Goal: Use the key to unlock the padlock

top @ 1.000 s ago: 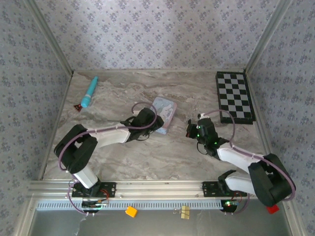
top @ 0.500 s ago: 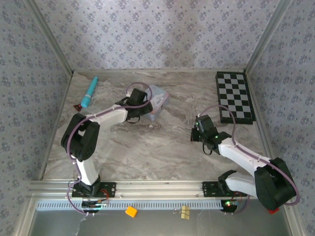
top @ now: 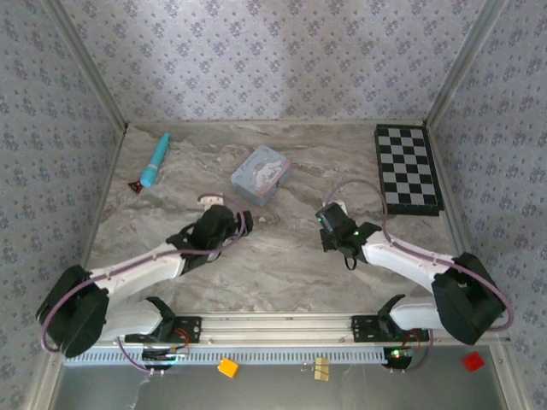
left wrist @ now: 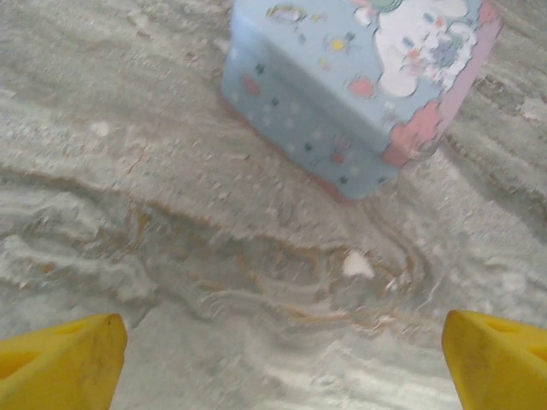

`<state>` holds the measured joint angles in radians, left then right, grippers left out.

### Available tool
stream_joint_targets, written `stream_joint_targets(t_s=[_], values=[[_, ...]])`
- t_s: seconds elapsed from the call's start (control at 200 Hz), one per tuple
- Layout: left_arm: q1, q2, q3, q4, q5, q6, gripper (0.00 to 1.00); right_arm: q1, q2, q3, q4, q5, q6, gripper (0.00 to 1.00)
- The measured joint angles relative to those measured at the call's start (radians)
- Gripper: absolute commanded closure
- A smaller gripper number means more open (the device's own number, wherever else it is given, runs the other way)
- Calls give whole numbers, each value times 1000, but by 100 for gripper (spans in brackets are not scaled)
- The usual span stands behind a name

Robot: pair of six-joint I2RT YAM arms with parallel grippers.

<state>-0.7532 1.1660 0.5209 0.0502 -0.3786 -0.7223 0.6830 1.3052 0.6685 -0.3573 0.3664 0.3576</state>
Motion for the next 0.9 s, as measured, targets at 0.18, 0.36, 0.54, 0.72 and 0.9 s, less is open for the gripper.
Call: stream_joint_targets(t_s=[0.18, 0.36, 0.54, 0.72, 0.9], values=[[0, -59, -116, 90, -53, 7, 0, 75, 134, 89, -52, 64, 16, 100], [0, -55, -112, 146, -69, 8, 0, 157, 257, 182, -119, 130, 31, 100], [1, -64, -113, 165, -85, 7, 0, 222, 365, 235, -153, 201, 37, 100], [19, -93, -132, 188, -86, 0, 0, 292, 451, 293, -201, 275, 31, 88], [39, -93, -139, 188, -85, -12, 0, 339, 495, 317, -228, 292, 16, 67]])
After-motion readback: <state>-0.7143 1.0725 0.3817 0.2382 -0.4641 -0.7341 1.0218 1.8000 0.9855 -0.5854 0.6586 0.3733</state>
